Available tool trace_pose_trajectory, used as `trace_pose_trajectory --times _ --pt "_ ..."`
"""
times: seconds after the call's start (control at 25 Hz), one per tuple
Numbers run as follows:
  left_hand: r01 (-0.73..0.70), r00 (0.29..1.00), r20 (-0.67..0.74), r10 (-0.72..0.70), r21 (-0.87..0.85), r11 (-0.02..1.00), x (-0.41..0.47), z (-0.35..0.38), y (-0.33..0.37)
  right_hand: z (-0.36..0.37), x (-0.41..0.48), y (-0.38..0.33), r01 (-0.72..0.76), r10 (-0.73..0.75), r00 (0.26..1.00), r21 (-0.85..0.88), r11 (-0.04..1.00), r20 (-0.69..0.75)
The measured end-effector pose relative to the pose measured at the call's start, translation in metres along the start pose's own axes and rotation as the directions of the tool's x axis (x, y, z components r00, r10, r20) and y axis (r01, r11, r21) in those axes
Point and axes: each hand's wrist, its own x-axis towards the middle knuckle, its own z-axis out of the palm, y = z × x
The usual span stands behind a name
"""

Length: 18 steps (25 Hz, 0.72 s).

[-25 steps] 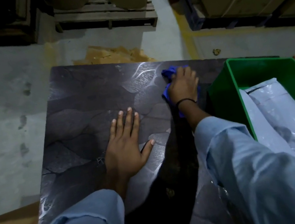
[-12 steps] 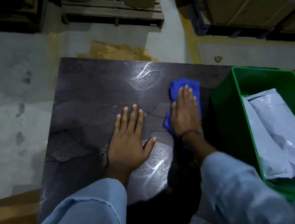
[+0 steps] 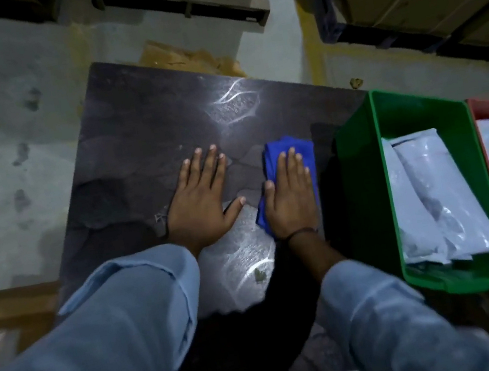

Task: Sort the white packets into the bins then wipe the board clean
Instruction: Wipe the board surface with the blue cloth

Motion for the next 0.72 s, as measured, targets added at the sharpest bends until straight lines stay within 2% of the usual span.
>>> trace_pose_trajectory --times 0.12,0.2,0.24,0.4,0.52,0.64,0.72 --pt "-0.007 1.000 -0.009 0.008 0.006 1.000 -0.002 0.005 -0.002 -0.008 0.075 0.012 -0.190 0.190 0.982 -0.030 0.981 -0.016" --pt "0.000 1.000 -0.020 0.001 0.004 1.000 -0.001 0.008 -0.004 -0.002 0.099 0.012 -0.251 0.251 0.968 -0.043 0.967 -0.005" --pt "-0.004 1.000 -0.009 0.004 0.004 1.000 -0.001 0.010 -0.005 0.005 0.094 0.010 -0.235 0.235 0.972 -0.047 0.971 -0.016" --pt "-0.002 1.000 0.023 0.003 -0.032 0.999 -0.005 0.003 -0.002 0.014 0.012 -0.007 -0.024 0.023 0.998 -0.019 1.000 -0.055" --pt "0.010 0.998 0.063 -0.010 -0.008 1.000 -0.020 -0.003 0.006 0.009 -0.081 -0.016 0.028 -0.028 0.999 0.001 1.000 -0.017" --pt "0.088 0.996 0.038 -0.087 -0.040 0.995 -0.073 -0.002 0.034 0.004 -0.169 -0.018 0.047 -0.046 0.999 0.052 0.998 -0.013" --pt "0.069 0.996 0.057 -0.067 -0.048 0.996 -0.132 0.003 0.063 -0.003 -0.226 -0.011 0.115 -0.118 0.993 0.072 0.991 0.031"
